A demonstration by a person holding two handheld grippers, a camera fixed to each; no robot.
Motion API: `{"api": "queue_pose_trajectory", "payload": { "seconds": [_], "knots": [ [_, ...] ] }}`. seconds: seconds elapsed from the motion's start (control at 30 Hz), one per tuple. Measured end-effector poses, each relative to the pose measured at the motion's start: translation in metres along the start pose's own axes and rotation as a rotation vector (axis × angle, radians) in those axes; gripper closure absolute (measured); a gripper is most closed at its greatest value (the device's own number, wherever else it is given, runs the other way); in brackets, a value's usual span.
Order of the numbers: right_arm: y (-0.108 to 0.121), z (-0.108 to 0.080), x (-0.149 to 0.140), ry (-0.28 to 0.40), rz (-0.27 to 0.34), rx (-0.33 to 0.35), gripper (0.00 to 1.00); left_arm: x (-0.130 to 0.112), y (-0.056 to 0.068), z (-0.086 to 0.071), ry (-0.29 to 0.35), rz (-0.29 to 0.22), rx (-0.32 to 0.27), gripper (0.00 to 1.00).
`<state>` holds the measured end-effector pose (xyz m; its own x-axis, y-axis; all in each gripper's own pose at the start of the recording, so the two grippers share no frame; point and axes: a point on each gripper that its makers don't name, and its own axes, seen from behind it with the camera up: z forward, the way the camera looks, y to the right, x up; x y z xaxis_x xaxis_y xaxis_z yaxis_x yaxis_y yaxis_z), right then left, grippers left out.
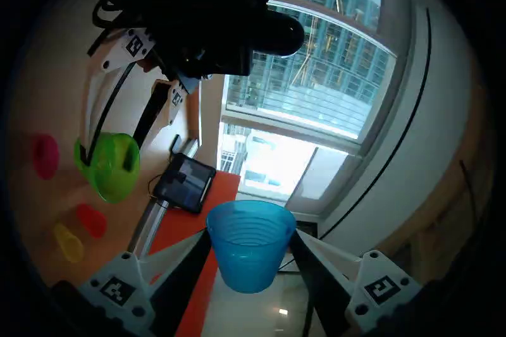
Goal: Pour water
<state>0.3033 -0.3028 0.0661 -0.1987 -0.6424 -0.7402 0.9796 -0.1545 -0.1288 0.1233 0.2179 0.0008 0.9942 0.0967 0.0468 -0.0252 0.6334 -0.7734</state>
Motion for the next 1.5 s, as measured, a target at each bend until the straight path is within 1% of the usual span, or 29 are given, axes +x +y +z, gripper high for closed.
{"api": "queue_pose_trajectory", "payload": {
  "seconds": [0.07, 0.17, 0.3, 0.5, 0.7, 0.87, 1.1, 1.2, 1.3, 1.4, 1.5],
  "knots": [
    [-0.002, 0.000, 0.000, -0.001, 0.034, -0.002, 0.10, 0.001, 0.000, 0.000, 0.001, 0.000, 0.001, 0.14],
    [-0.005, -0.001, -0.003, -0.004, 0.143, -0.010, 0.10, 0.002, 0.000, -0.001, 0.002, 0.003, 0.002, 0.14],
    [-0.009, -0.004, -0.008, -0.009, 0.336, -0.013, 0.10, 0.003, 0.000, -0.003, 0.004, 0.006, 0.004, 0.14],
    [-0.019, -0.011, -0.016, -0.017, 0.609, -0.014, 0.10, 0.005, -0.001, -0.004, 0.005, 0.010, 0.008, 0.14],
    [-0.032, -0.022, -0.012, -0.016, 0.887, -0.008, 0.10, 0.006, -0.004, -0.004, 0.006, 0.013, 0.017, 0.14],
    [-0.042, -0.029, -0.010, -0.018, 1.101, 0.002, 0.10, 0.007, -0.005, -0.005, 0.006, 0.012, 0.019, 0.14],
    [-0.055, -0.034, -0.005, -0.018, 1.432, 0.039, 0.10, 0.009, -0.009, -0.008, 0.005, 0.024, 0.027, 0.14],
    [-0.057, -0.037, -0.004, -0.013, 1.556, 0.054, 0.10, 0.008, -0.012, -0.009, 0.005, 0.022, 0.032, 0.14],
    [-0.059, -0.040, -0.007, -0.010, 1.638, 0.056, 0.10, 0.008, -0.014, -0.011, 0.004, 0.022, 0.037, 0.14],
    [-0.063, -0.044, -0.012, -0.025, 1.668, 0.048, 0.10, 0.007, -0.018, -0.012, 0.000, 0.025, 0.046, 0.14],
    [-0.072, -0.049, -0.017, -0.045, 1.669, 0.047, 0.10, 0.004, -0.021, -0.015, -0.004, 0.025, 0.054, 0.14]
  ]
}}
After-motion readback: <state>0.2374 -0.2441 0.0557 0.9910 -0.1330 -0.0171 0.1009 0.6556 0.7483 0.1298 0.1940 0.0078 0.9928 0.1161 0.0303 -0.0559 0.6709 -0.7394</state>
